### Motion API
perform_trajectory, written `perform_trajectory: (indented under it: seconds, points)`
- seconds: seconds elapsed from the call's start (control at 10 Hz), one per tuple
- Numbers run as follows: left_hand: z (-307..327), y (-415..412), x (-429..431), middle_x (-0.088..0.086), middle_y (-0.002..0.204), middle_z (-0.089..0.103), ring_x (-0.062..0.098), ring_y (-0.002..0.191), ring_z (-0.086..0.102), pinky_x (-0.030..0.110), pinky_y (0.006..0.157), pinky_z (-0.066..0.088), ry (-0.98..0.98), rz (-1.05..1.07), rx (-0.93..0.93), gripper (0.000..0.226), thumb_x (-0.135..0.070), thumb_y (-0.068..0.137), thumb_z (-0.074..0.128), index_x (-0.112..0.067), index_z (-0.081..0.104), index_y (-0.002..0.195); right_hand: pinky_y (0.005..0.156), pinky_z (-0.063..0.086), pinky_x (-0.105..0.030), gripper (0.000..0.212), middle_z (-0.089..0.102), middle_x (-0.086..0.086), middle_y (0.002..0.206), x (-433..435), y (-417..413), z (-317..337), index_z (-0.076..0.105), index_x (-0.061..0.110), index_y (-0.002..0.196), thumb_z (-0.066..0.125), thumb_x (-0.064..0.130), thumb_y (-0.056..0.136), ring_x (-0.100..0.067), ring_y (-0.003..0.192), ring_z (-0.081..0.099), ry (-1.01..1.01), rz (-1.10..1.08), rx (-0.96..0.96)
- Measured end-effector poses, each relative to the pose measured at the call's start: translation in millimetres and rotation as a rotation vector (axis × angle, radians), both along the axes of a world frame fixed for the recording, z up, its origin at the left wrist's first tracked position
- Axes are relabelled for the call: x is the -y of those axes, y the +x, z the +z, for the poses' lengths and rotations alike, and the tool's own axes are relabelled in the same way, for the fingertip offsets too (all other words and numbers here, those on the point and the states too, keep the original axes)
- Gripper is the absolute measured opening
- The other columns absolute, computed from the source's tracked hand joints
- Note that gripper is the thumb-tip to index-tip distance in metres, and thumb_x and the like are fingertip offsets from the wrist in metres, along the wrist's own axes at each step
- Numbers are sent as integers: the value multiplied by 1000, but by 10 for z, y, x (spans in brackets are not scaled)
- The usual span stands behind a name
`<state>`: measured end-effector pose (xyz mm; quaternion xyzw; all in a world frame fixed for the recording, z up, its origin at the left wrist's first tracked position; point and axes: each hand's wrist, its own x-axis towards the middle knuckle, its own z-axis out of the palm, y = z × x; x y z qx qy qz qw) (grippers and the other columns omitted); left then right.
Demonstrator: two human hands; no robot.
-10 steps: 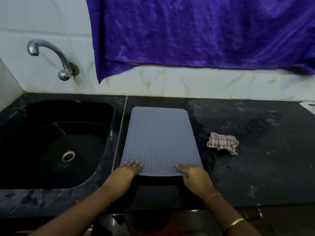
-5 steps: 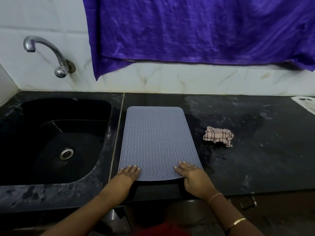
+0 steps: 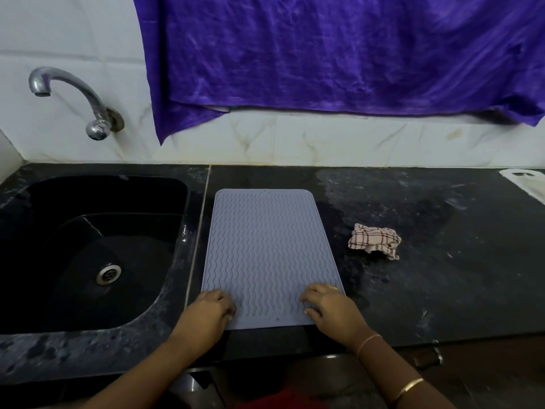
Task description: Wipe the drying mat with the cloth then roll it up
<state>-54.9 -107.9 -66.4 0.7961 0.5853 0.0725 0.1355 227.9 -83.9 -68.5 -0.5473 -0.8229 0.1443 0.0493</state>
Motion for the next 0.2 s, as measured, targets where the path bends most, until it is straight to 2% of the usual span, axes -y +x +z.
perform_trajectory:
  seconds: [0.1, 0.2]
  points:
    - [27, -9, -11, -12, 117, 50, 6, 112, 42, 15, 92, 37, -47, 5, -7, 19, -29, 94, 49, -28, 59, 109, 97, 37, -24, 24, 53, 7, 122, -43, -20, 27, 58, 25, 112, 53, 30, 88, -14, 116, 45, -48, 6, 3]
    - [224, 16, -195, -6, 117, 50, 11, 110, 48, 22, 94, 42, -170, -38, -21, 20, -31, 89, 55, -25, 62, 107, 99, 42, -31, 25, 57, 0, 120, -232, -76, 251, 63, 19, 109, 57, 27, 87, -17, 114, 49, -211, 35, 30]
